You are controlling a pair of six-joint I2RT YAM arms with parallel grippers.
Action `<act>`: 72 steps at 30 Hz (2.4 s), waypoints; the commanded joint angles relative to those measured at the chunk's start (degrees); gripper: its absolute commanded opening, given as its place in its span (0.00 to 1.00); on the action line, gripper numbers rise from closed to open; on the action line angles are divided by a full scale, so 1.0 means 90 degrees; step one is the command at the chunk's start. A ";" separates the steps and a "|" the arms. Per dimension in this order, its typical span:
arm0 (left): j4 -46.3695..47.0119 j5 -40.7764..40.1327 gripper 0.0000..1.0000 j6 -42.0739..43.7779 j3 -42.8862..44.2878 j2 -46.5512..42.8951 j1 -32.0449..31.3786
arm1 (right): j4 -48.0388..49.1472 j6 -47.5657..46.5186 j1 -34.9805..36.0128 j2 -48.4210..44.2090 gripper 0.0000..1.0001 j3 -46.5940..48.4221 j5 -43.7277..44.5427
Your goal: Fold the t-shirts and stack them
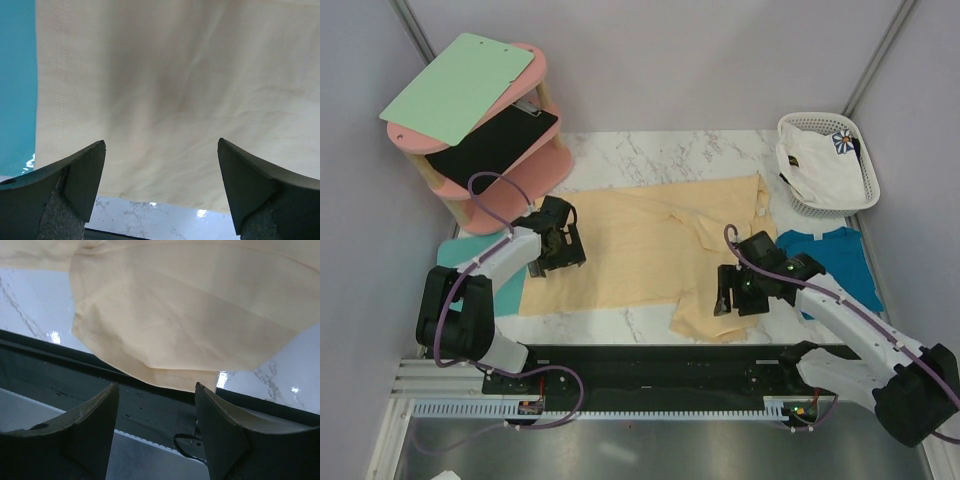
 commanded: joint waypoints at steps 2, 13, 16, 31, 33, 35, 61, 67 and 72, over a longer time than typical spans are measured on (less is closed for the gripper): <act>0.0276 0.0328 1.00 -0.0172 0.0285 0.0004 0.0060 | 0.0317 0.0577 0.1616 0.0436 0.68 0.0521 0.1202; 0.0492 0.1354 1.00 0.0072 0.0188 -0.0044 0.1016 | 0.0815 0.1174 0.4108 0.2235 0.67 0.0873 0.2894; 0.0540 0.1685 1.00 0.0092 0.0178 -0.0083 0.1193 | 0.0913 0.1222 0.4362 0.2576 0.67 0.0951 0.3118; 0.0082 0.1209 0.97 0.0063 0.0294 -0.0034 0.1359 | 0.0338 0.1671 0.4929 0.3789 0.00 0.1693 0.4730; -0.0180 0.0955 0.95 0.0111 0.0450 -0.0034 0.1359 | 0.0231 0.1740 0.4920 0.3749 0.00 0.1742 0.4973; -0.0425 0.0691 0.95 0.0141 0.0568 -0.0015 0.1359 | 0.0201 0.1779 0.4920 0.3749 0.00 0.1800 0.5121; -0.2038 0.0728 0.71 0.1146 0.0822 0.0796 0.1613 | 0.1236 0.0646 0.4031 0.3534 0.00 0.1293 0.5063; -0.2145 0.0621 0.71 0.1283 0.0920 0.0864 0.1924 | 0.1421 0.0529 0.3904 0.3446 0.00 0.1244 0.4828; -0.1660 0.0913 0.74 0.1313 0.0735 0.0728 0.2384 | 0.1528 0.0471 0.3865 0.3563 0.00 0.1283 0.4682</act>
